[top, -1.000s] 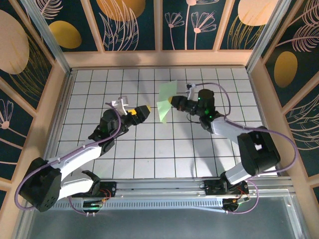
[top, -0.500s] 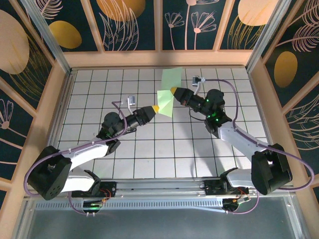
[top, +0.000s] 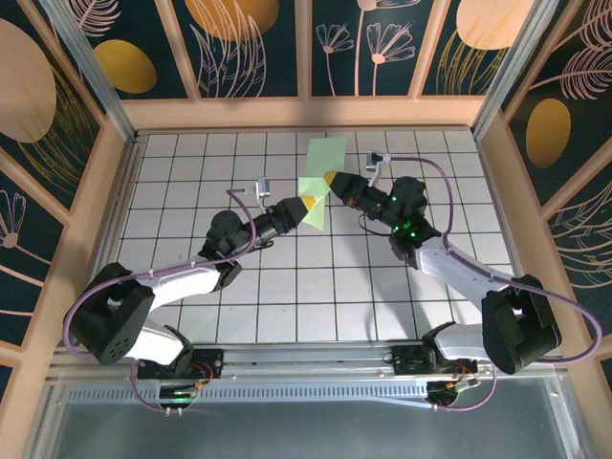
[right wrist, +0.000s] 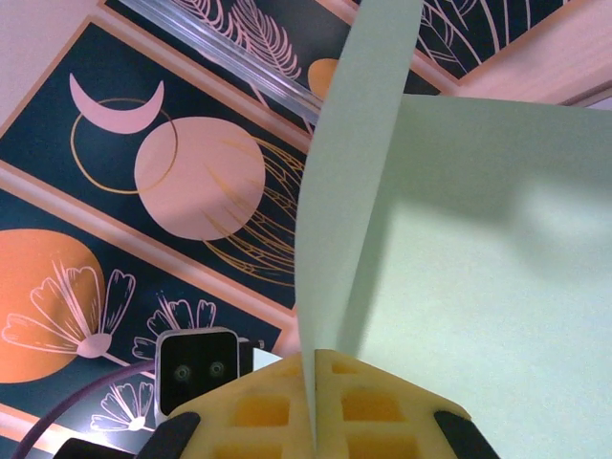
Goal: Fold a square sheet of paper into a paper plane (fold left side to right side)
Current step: Turn over the paper at the center of the table.
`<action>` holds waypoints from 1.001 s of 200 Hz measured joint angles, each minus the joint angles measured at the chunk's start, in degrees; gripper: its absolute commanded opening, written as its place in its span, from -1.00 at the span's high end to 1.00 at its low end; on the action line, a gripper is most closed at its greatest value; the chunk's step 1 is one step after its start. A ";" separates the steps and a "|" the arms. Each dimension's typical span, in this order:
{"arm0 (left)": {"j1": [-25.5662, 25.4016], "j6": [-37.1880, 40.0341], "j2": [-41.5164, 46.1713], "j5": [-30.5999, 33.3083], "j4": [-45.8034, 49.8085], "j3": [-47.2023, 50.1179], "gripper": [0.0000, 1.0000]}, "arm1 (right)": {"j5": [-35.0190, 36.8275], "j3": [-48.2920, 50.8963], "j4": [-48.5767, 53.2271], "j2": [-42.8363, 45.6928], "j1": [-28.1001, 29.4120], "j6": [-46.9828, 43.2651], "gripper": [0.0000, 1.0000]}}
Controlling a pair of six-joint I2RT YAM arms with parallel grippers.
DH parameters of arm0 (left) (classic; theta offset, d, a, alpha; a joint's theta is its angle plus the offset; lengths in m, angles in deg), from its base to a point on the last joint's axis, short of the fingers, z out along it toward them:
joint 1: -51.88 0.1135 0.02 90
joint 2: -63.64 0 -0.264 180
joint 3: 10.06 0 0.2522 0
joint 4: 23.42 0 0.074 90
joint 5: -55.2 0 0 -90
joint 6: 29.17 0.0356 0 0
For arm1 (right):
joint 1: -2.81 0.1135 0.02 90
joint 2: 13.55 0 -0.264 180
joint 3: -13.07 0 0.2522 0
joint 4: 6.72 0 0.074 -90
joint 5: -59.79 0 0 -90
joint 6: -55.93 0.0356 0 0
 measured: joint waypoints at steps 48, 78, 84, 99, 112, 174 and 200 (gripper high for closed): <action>-0.20 -1.68 -3.28 0.11 -1.25 -1.97 -0.39 | 1.05 0.68 -0.42 0.00 0.59 0.63 1.00; -0.55 -2.45 -4.26 -0.09 -1.49 -2.62 -0.25 | 1.77 1.11 -0.74 0.00 1.05 0.63 1.00; -0.59 -2.56 -4.26 -0.09 -1.49 -2.67 -0.23 | 1.95 1.27 -0.92 0.00 1.07 0.63 1.00; -0.59 -2.62 -4.35 -0.07 -1.53 -2.71 -0.15 | 2.34 1.57 -0.94 0.00 1.11 0.63 1.00; -0.59 -2.64 -4.35 -0.07 -1.51 -2.71 -0.06 | 2.54 1.62 -0.92 0.00 1.11 0.63 1.00; -0.59 -1.99 -4.35 0.17 -0.55 -2.73 0.41 | 2.75 1.62 -0.94 -0.02 1.16 0.59 0.84; -0.59 -1.42 -4.35 0.59 1.18 -2.93 0.62 | 2.78 1.62 -0.87 -0.02 1.16 0.44 0.64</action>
